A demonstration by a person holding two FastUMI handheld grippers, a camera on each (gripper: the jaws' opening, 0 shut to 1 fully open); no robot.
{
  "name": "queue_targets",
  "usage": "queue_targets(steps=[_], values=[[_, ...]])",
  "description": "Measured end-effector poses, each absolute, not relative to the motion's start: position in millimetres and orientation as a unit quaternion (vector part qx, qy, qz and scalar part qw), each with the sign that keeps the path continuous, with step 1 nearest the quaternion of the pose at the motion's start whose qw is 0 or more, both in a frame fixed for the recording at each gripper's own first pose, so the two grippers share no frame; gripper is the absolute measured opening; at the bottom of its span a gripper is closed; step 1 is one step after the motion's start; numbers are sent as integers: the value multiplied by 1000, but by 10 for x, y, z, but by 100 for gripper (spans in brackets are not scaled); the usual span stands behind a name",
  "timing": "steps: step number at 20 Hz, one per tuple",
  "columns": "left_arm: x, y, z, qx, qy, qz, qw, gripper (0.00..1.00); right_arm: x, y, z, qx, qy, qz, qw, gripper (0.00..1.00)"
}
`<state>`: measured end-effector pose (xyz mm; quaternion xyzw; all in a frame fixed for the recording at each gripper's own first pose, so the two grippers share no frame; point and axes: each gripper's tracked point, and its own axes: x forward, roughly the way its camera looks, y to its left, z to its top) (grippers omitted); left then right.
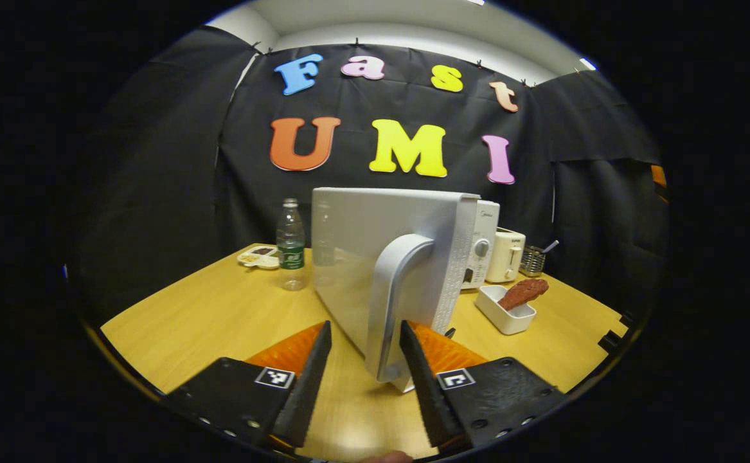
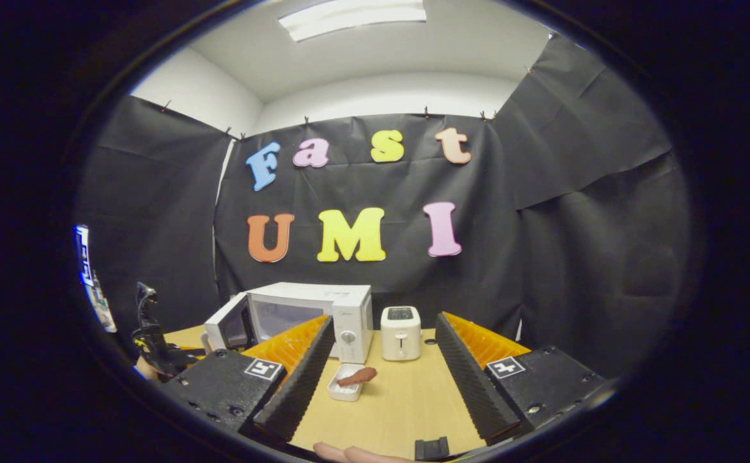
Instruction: Open the microwave oven with the left hand, put the food in, and close the microwave oven.
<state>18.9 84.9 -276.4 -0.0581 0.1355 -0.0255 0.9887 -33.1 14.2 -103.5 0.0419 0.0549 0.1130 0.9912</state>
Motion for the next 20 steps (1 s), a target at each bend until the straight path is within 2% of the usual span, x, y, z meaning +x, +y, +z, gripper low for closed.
queue_targets(steps=[1, 2, 3, 4, 5, 6, 7, 8, 9, 10, 11, 12, 19, 20], values=[[59, 991, -2738, -60, 132, -11, 989, 83, -311, 144, -1079, 43, 60, 112, 991, 100], [-43, 1126, -2690, -62, 126, 2, 990, 83, -288, 147, -1111, 45, 65, 111, 991, 100], [-142, 1240, -2610, -64, 119, 13, 991, 83, -264, 164, -1154, 47, 71, 110, 990, 90], [-225, 1328, -2553, -63, 116, 21, 991, 84, -231, 187, -1190, 49, 77, 111, 990, 100], [-281, 1406, -2509, -61, 110, 27, 992, 89, -213, 210, -1217, 50, 83, 112, 989, 90], [-341, 1424, -2462, -61, 109, 28, 992, 90, -180, 225, -1237, 49, 88, 112, 989, 100], [-391, 1438, -2413, -60, 106, 32, 992, 90, -134, 245, -1257, 48, 93, 112, 988, 100], [-402, 1453, -2346, -60, 103, 38, 992, 91, -93, 251, -1270, 46, 97, 111, 988, 90], [-397, 1448, -2266, -58, 98, 42, 993, 91, -33, 259, -1284, 42, 100, 110, 988, 100], [-397, 1454, -2147, -57, 91, 46, 993, 92, 24, 259, -1290, 37, 102, 109, 988, 100], [-408, 1442, -2062, -57, 89, 46, 993, 92, 88, 257, -1308, 31, 105, 107, 988, 90], [-400, 1397, -1974, -59, 86, 41, 994, 92, 165, 250, -1332, 26, 109, 104, 988, 100], [-9, 1205, -1301, -48, 43, 31, 997, 92, 811, 358, -1843, 15, 183, 113, 976, 100], [61, 1181, -1250, -42, 41, 33, 998, 92, 905, 400, -1957, 13, 203, 122, 971, 91]])
